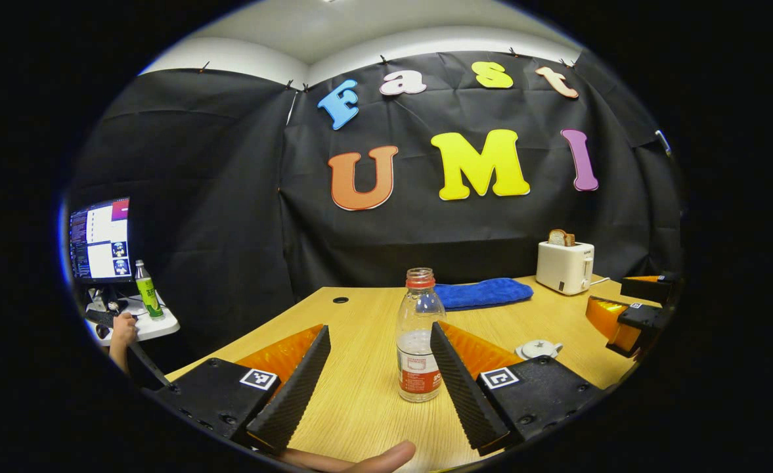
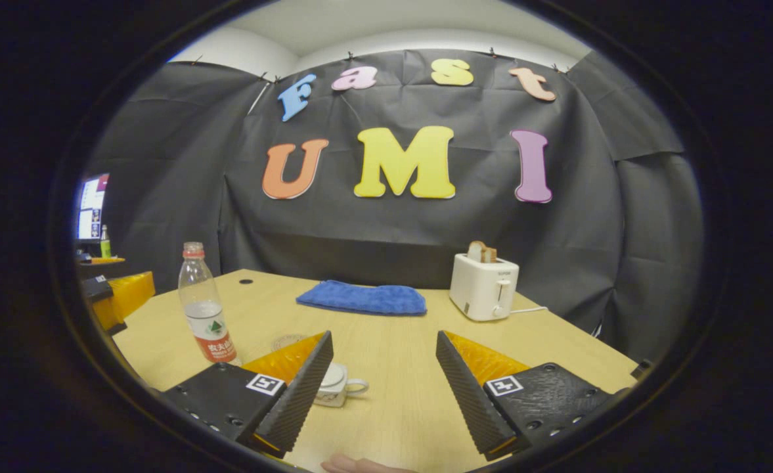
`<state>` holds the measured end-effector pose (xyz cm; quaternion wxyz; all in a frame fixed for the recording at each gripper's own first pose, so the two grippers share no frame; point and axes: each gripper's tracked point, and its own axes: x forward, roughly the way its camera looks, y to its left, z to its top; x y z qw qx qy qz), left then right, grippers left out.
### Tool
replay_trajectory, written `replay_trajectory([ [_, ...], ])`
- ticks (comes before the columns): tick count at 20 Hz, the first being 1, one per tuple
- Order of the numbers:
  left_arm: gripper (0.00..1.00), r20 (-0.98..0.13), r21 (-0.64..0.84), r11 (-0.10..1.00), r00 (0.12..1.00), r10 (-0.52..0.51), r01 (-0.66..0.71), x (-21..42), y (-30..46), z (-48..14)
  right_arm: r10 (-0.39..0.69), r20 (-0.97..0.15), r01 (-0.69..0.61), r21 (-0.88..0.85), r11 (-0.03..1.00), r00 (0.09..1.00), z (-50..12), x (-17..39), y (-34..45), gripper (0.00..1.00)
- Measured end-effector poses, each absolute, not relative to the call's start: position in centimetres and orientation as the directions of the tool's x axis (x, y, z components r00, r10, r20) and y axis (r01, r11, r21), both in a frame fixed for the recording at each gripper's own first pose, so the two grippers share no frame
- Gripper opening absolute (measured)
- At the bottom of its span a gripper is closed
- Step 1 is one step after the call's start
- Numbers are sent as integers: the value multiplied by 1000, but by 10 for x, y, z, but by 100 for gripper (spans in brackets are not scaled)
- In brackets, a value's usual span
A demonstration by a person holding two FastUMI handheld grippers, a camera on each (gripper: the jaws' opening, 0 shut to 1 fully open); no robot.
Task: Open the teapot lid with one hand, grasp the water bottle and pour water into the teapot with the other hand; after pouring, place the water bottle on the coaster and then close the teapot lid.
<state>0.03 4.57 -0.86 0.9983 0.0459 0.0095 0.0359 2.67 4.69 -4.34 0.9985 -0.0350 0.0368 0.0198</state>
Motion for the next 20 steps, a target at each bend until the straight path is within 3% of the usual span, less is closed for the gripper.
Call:
replay_trajectory([
  [9, 96, -29, 124, 989, 996, 82, -78, 7, 49, -18, 99, -135, -109, -65, 992, 986, -85, 64, 92, 97],
  [11, 96, -28, 132, 988, 996, 84, -80, 8, 49, -19, 99, -145, -110, -70, 991, 984, -90, 71, 98, 93],
  [16, 96, -22, 140, 987, 996, 84, -81, 9, 49, -19, 128, -180, -139, -49, 989, 975, -102, 74, 110, 72],
  [20, 97, -23, 139, 987, 996, 84, -80, 9, 49, -20, 169, -188, -178, -35, 983, 968, -108, 81, 121, 45],
])
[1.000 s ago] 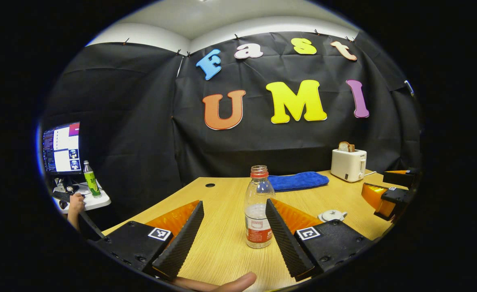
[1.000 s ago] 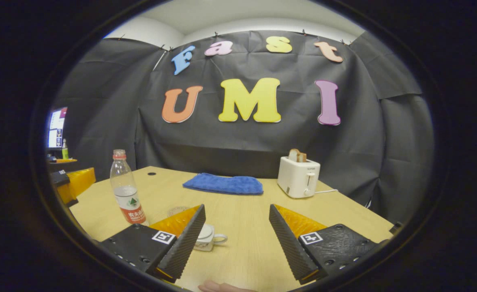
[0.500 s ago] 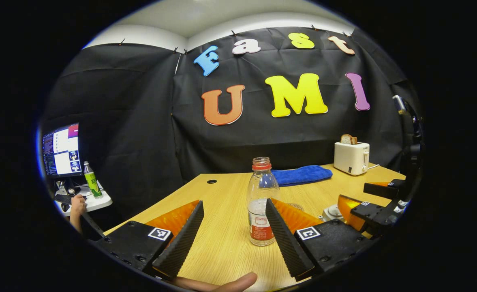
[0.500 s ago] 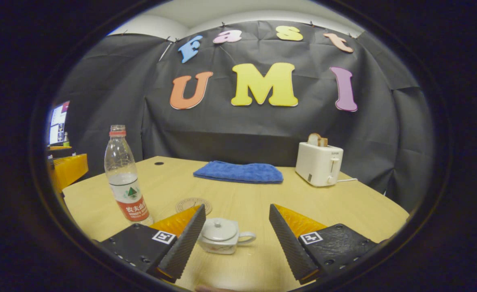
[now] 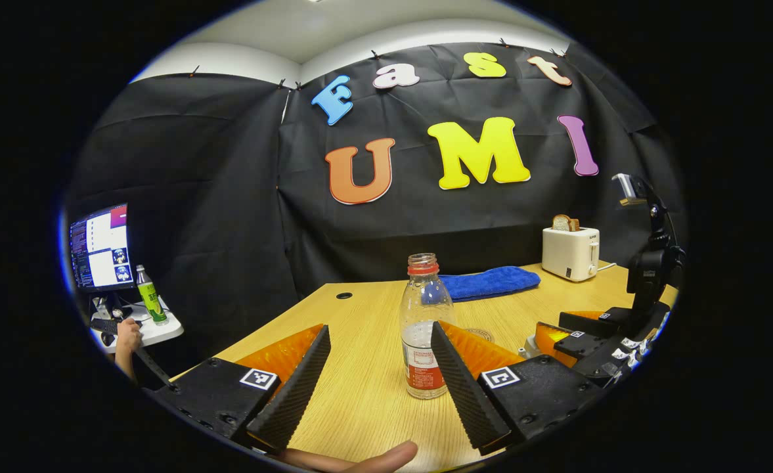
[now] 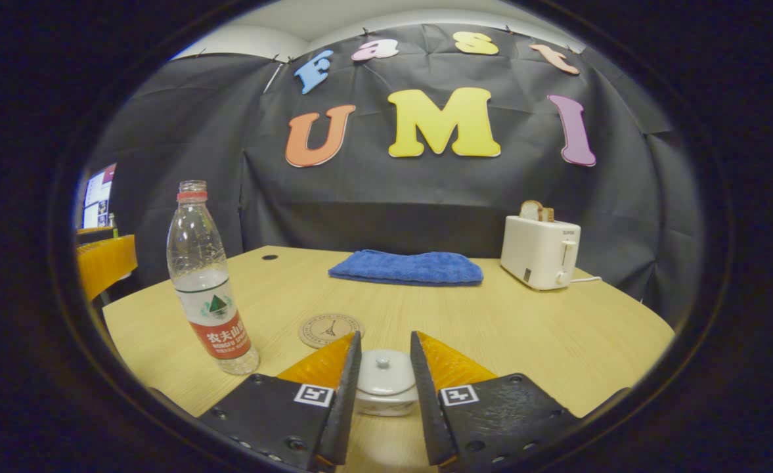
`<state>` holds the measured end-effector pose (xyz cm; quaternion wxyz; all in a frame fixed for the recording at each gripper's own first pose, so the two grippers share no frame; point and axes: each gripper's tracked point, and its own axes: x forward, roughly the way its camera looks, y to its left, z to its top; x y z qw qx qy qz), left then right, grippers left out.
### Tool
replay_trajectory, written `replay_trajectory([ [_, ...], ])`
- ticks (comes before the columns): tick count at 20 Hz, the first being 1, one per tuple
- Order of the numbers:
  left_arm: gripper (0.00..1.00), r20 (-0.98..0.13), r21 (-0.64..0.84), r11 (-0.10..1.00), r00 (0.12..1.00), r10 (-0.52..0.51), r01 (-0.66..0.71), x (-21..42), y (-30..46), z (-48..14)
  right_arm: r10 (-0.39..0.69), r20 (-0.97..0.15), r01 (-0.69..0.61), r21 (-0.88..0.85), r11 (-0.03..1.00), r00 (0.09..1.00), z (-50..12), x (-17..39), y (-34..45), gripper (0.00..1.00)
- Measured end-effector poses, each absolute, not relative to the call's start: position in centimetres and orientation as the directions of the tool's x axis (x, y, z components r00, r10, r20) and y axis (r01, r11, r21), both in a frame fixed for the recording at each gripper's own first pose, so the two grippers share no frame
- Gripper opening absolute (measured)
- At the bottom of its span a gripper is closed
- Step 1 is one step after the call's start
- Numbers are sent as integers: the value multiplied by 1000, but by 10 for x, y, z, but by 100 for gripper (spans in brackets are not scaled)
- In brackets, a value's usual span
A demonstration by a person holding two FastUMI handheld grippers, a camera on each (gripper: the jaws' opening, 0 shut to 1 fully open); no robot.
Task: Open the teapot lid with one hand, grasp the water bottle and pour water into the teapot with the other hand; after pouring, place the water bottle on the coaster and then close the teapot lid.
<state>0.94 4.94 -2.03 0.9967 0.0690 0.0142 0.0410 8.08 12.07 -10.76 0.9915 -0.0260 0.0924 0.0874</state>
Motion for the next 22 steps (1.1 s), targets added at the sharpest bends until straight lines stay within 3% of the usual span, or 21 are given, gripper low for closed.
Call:
replay_trajectory([
  [1, 97, -23, 138, 987, 996, 84, -80, 10, 49, -20, 176, -191, -185, -31, 982, 966, -110, 80, 124, 39],
  [2, 97, -23, 138, 987, 996, 85, -81, 11, 50, -20, 174, -188, -183, -32, 983, 967, -109, 80, 124, 27],
  [3, 97, -23, 139, 987, 996, 84, -80, 11, 48, -21, 170, -188, -179, -34, 983, 967, -109, 82, 123, 25],
  [4, 97, -23, 140, 987, 996, 83, -79, 11, 48, -21, 173, -184, -182, -30, 983, 968, -108, 81, 122, 17],
  [7, 97, -19, 142, 987, 997, 75, -72, 12, 45, -22, 166, -177, -175, -39, 984, 970, -108, 85, 120, 15],
  [8, 97, -19, 143, 987, 997, 71, -67, 13, 44, -23, 165, -176, -175, -41, 984, 970, -110, 86, 121, 5],
  [10, 97, -18, 136, 990, 999, 50, -47, 14, 39, -26, 160, -169, -172, -57, 983, 973, -107, 86, 120, 6],
  [12, 97, -19, 130, 991, 1000, 17, -15, 16, 31, -29, 153, -158, -167, -77, 983, 976, -105, 89, 123, 0],
  [22, 94, 6, 147, 987, 998, -70, 69, 24, 6, -44, 170, -107, -177, -61, 982, 980, -69, 66, 103, 0],
])
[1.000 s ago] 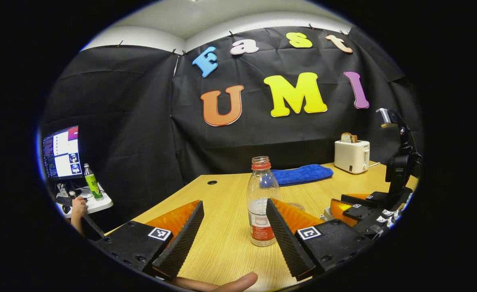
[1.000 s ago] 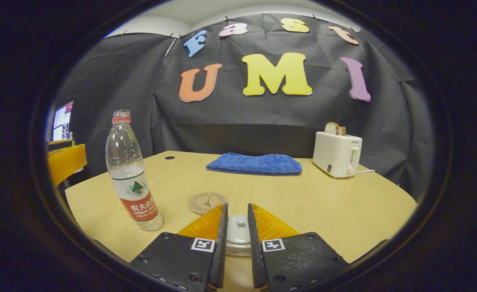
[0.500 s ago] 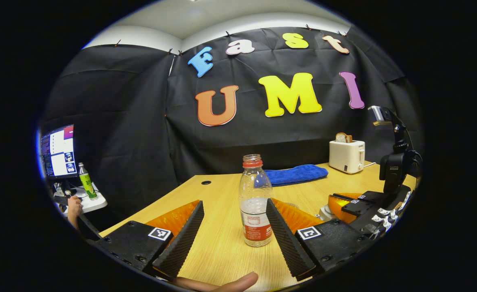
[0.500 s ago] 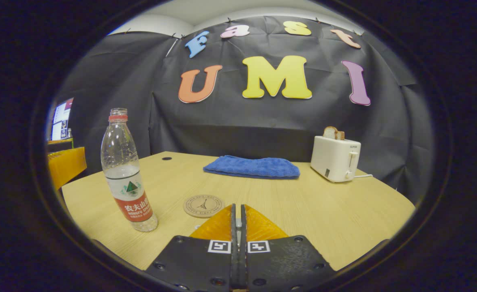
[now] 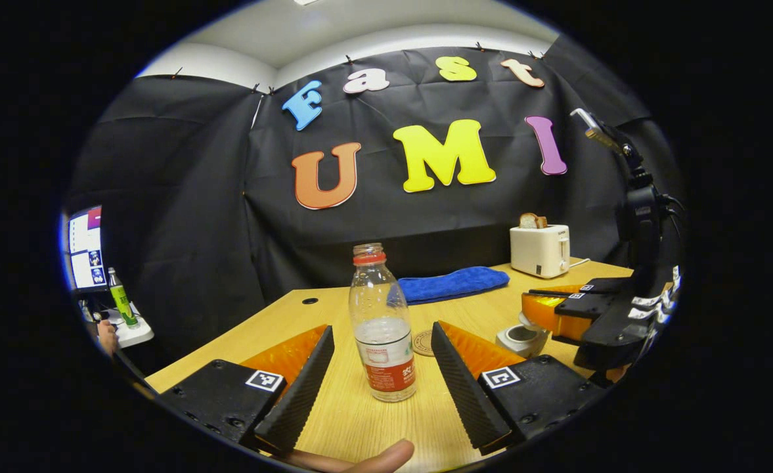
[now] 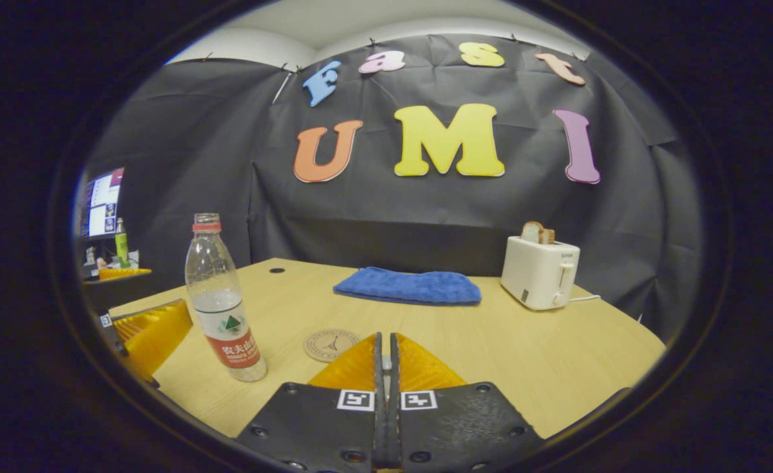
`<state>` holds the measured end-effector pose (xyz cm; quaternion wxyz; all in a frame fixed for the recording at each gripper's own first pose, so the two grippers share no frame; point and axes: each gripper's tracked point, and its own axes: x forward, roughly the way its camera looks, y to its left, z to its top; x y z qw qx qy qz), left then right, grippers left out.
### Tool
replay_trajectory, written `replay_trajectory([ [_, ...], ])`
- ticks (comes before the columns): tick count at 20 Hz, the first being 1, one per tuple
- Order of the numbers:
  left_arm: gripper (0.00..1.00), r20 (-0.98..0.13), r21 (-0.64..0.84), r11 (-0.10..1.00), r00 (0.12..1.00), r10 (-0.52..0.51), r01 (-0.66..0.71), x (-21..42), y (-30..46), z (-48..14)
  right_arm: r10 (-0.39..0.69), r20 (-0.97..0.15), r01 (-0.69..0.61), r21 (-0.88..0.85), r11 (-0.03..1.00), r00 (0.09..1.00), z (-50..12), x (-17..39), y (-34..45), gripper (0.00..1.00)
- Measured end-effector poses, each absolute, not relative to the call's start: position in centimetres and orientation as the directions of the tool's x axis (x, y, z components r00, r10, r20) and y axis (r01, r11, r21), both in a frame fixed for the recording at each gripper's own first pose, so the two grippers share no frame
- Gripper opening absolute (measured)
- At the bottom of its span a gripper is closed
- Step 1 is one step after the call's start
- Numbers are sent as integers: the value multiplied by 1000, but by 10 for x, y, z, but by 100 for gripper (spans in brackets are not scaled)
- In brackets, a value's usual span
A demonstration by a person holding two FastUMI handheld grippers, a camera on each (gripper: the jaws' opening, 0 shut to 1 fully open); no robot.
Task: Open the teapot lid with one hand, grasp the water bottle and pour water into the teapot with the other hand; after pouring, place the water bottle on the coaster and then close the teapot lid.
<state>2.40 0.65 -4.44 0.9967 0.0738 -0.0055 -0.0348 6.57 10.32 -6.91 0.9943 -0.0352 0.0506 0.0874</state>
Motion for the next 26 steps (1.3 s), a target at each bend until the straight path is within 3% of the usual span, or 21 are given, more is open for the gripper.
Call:
replay_trajectory([
  [10, 94, -8, 99, 985, 990, -140, 141, 43, 0, -79, 146, -40, -149, -85, 985, 988, -48, 44, 64, 0],
  [20, 94, 4, 109, 988, 994, -112, 111, 91, 14, -78, 128, -31, -130, -77, 989, 991, -49, 47, 52, 0],
  [22, 93, -6, 95, 985, 990, -142, 142, 94, 7, -80, 120, -39, -122, -77, 990, 992, -53, 47, 51, 0],
  [26, 80, 7, 135, 981, 990, -139, 136, 95, 8, -79, 114, -49, -118, -75, 990, 992, -56, 46, 48, 0],
])
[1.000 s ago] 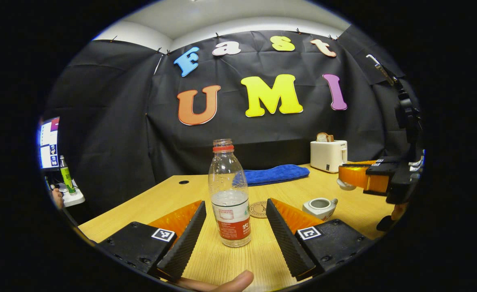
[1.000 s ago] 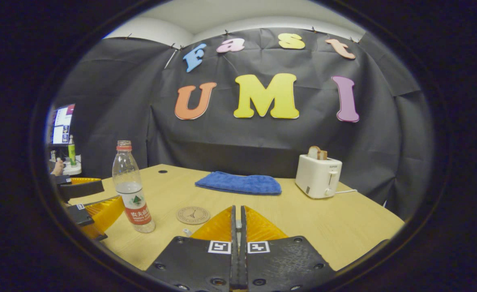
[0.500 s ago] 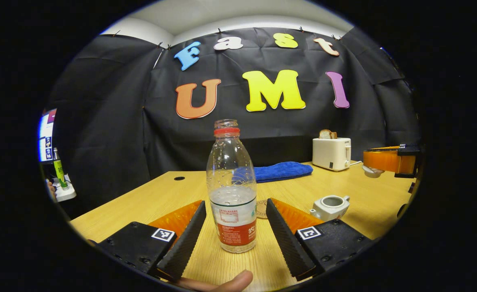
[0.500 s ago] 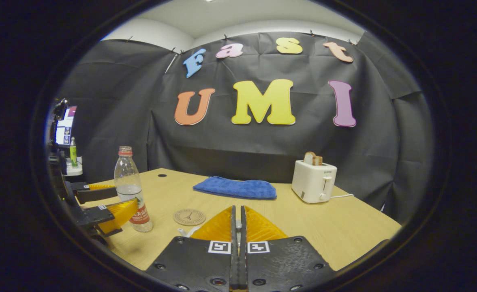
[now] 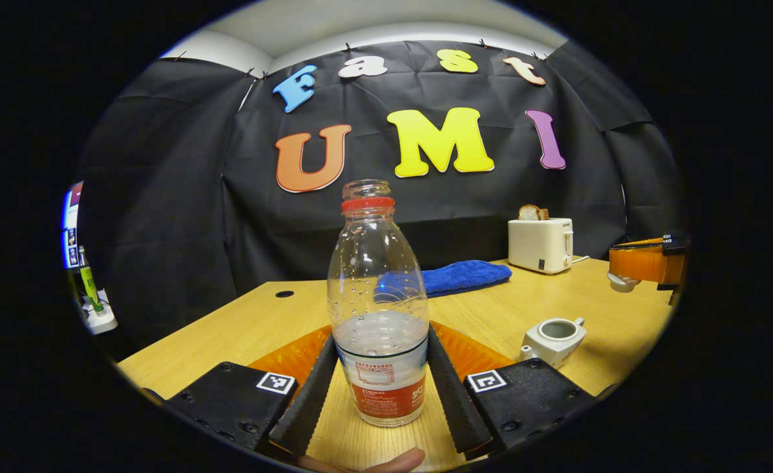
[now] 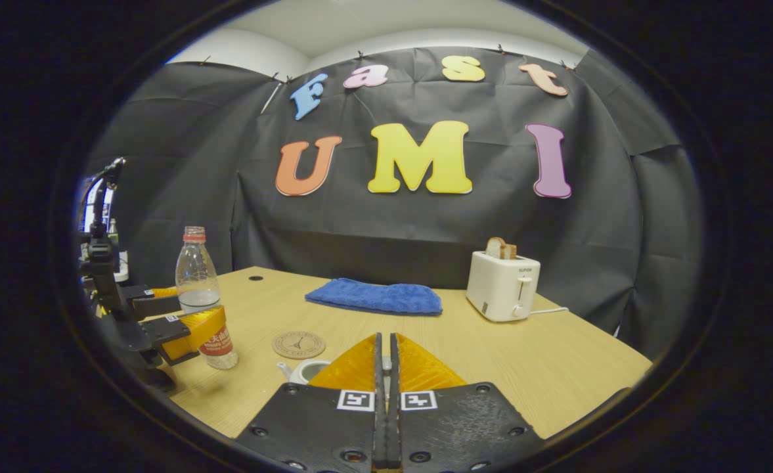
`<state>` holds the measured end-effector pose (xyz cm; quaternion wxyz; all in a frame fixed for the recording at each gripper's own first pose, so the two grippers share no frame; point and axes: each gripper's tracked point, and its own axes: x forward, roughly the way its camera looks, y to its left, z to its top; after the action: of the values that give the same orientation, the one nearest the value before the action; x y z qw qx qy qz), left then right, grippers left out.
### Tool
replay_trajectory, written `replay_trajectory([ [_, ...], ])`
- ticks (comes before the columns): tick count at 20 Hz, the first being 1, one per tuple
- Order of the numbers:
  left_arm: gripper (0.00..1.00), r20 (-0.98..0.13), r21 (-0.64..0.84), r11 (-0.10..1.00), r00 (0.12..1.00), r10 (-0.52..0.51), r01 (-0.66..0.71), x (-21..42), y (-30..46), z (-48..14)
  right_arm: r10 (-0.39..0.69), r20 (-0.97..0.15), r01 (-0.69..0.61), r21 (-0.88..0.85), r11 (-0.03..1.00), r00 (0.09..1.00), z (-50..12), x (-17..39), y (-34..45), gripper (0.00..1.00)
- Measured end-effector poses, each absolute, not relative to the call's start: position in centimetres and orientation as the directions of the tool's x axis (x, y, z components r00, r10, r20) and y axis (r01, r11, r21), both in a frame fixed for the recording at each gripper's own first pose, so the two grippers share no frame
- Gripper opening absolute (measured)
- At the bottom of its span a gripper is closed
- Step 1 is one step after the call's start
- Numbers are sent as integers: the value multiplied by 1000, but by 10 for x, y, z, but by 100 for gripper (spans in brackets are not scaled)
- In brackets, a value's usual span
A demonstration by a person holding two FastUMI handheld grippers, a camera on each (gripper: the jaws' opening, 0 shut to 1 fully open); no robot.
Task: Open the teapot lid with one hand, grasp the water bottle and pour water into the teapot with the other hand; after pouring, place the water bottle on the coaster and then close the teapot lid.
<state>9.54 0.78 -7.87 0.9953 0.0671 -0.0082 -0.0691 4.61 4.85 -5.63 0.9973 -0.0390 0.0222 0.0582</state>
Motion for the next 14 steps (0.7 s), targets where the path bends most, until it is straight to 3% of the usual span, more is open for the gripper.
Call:
replay_trajectory([
  [5, 77, -4, 164, 978, 991, -132, 131, 92, 9, -77, 101, -43, -104, -68, 992, 994, -51, 38, 39, 0],
  [14, 77, -65, 562, 824, 997, -37, 67, 89, 18, -75, 25, -45, -28, -54, 998, 999, -52, 20, -15, 0],
])
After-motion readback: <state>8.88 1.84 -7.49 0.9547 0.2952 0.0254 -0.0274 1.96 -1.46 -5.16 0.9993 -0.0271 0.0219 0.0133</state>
